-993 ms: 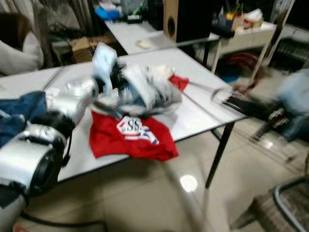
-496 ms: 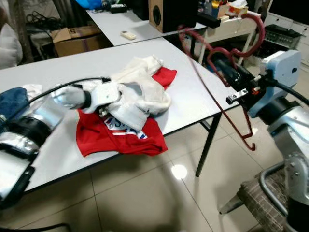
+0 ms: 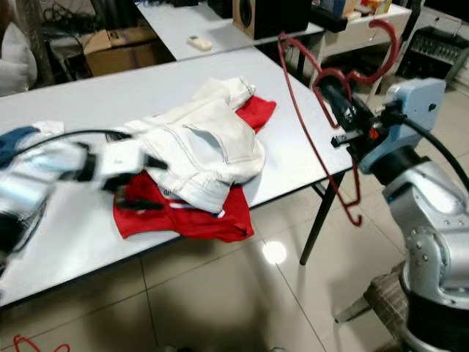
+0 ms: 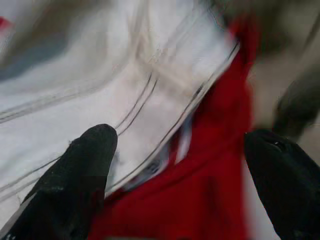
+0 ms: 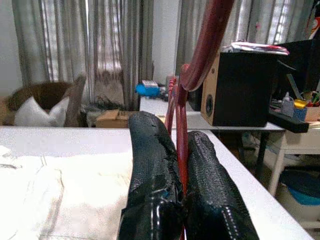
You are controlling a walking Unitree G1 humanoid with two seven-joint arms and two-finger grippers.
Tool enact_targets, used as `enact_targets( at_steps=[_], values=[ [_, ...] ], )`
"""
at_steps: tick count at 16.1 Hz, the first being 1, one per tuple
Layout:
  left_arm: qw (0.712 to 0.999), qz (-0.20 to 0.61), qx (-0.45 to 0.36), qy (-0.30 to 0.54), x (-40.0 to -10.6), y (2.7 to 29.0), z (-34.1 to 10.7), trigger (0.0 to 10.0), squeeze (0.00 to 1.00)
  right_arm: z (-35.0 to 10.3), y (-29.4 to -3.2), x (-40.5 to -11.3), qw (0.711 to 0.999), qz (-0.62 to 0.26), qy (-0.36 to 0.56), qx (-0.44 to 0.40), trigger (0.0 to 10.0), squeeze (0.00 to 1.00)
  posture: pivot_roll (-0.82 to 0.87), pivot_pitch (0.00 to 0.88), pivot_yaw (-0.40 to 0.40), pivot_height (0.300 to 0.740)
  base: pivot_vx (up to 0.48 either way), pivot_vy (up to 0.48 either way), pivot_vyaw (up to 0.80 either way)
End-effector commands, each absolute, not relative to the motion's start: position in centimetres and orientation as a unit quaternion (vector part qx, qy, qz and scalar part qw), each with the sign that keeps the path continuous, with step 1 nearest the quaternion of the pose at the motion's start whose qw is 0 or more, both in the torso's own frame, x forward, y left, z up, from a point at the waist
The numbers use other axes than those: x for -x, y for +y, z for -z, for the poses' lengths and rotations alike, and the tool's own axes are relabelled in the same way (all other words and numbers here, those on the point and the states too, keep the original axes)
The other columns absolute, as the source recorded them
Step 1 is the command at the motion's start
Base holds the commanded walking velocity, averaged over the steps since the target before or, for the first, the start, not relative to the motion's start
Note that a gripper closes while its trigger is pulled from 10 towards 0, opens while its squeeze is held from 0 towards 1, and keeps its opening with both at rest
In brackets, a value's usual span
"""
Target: Hang hanger
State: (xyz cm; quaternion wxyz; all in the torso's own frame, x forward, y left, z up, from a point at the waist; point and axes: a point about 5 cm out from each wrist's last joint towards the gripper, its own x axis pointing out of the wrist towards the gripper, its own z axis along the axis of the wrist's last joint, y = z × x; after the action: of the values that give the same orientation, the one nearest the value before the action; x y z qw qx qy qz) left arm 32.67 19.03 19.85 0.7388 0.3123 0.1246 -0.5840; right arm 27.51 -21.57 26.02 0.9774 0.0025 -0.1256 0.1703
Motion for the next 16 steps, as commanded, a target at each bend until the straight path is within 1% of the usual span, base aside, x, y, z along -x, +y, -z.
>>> enact_targets(
  at_steps=[1,2,3,4,5,6,7,8,9,10,11,12,13,14,16],
  values=[
    [0.769,0.588,-0.241,0.077,-32.0,19.4,-22.5,10.0,1.00,-27.4,-21.0,-27.2,0.972,-0.169,-0.163,-0.013,10.0,0.00,-0.15,0.000,0.043,0.740,0.000,0.000,0.00],
    [0.804,0.571,-0.162,0.030,-31.6,19.9,-24.0,10.0,1.00,-27.6,-20.7,-27.1,0.971,-0.164,-0.170,-0.031,10.0,0.00,-0.15,0.000,0.040,0.740,0.000,0.000,0.00],
    [0.837,0.536,-0.110,-0.012,-31.4,20.7,-24.8,10.0,1.00,-27.5,-20.2,-27.0,0.971,-0.163,-0.170,-0.042,10.0,0.00,-0.15,0.000,0.040,0.740,0.000,0.000,0.00],
    [0.868,0.485,-0.091,-0.049,-31.5,21.5,-25.1,10.0,1.00,-27.3,-19.6,-27.0,0.973,-0.162,-0.162,-0.039,10.0,0.00,-0.14,0.000,0.037,0.740,0.000,0.000,0.00],
    [0.896,0.430,-0.068,-0.086,-31.5,21.7,-25.3,10.0,0.29,-26.4,-18.7,-27.0,0.976,-0.162,-0.140,-0.030,10.0,0.00,-0.13,0.000,0.033,0.740,0.000,0.000,0.00],
    [0.907,0.404,-0.052,-0.106,-31.3,21.6,-25.4,10.0,0.16,-25.8,-18.1,-26.9,0.978,-0.165,-0.127,-0.027,10.0,0.00,-0.12,0.000,0.029,0.740,0.000,0.000,0.00],
    [0.931,0.337,-0.021,-0.136,-30.9,21.2,-25.4,10.0,0.00,-24.2,-17.2,-26.9,0.980,-0.168,-0.108,-0.021,10.0,0.00,-0.10,0.000,0.022,0.740,0.000,0.000,0.00],
    [0.958,0.270,-0.012,-0.096,-30.9,21.1,-24.3,10.0,0.00,-23.4,-16.8,-27.0,0.982,-0.157,-0.105,-0.012,10.0,0.00,-0.10,0.000,0.022,0.740,0.000,0.000,0.00],
    [0.969,0.232,-0.034,-0.074,-30.6,20.7,-23.1,10.0,0.00,-23.3,-16.3,-27.1,0.984,-0.147,-0.104,-0.016,10.0,0.00,-0.09,0.000,0.024,0.740,0.000,0.000,0.00],
    [0.976,0.203,-0.049,-0.056,-30.2,20.4,-22.1,10.0,0.00,-23.5,-15.8,-27.1,0.984,-0.139,-0.108,-0.020,10.0,0.00,-0.09,0.000,0.026,0.740,0.000,0.000,0.00],
    [0.981,0.182,-0.045,-0.055,-29.7,19.9,-21.4,10.0,0.00,-24.0,-15.8,-27.0,0.984,-0.119,-0.128,-0.014,10.0,0.00,-0.09,0.000,0.030,0.740,0.000,0.000,0.00],
    [0.987,0.146,-0.053,-0.038,-29.3,19.7,-20.3,10.0,0.00,-23.8,-15.9,-27.0,0.986,-0.110,-0.126,-0.007,10.0,0.00,-0.09,0.000,0.030,0.740,0.000,0.435,0.00],
    [0.989,0.140,-0.049,-0.031,-29.0,19.2,-20.0,10.0,0.00,-23.5,-15.7,-26.9,0.986,-0.114,-0.118,-0.018,10.0,0.00,-0.10,0.000,0.034,0.740,0.000,0.446,0.00],
    [0.988,0.148,-0.040,-0.026,-28.8,18.0,-19.9,10.0,0.00,-22.6,-14.8,-26.2,0.984,-0.139,-0.107,-0.020,10.0,0.00,-0.11,0.000,0.030,0.740,0.000,0.458,0.00],
    [0.987,0.148,-0.046,-0.027,-29.1,17.2,-19.8,10.0,0.00,-22.1,-14.1,-25.7,0.982,-0.152,-0.105,-0.039,10.0,0.00,-0.11,0.000,0.032,0.740,0.000,0.465,0.00]
  ],
)
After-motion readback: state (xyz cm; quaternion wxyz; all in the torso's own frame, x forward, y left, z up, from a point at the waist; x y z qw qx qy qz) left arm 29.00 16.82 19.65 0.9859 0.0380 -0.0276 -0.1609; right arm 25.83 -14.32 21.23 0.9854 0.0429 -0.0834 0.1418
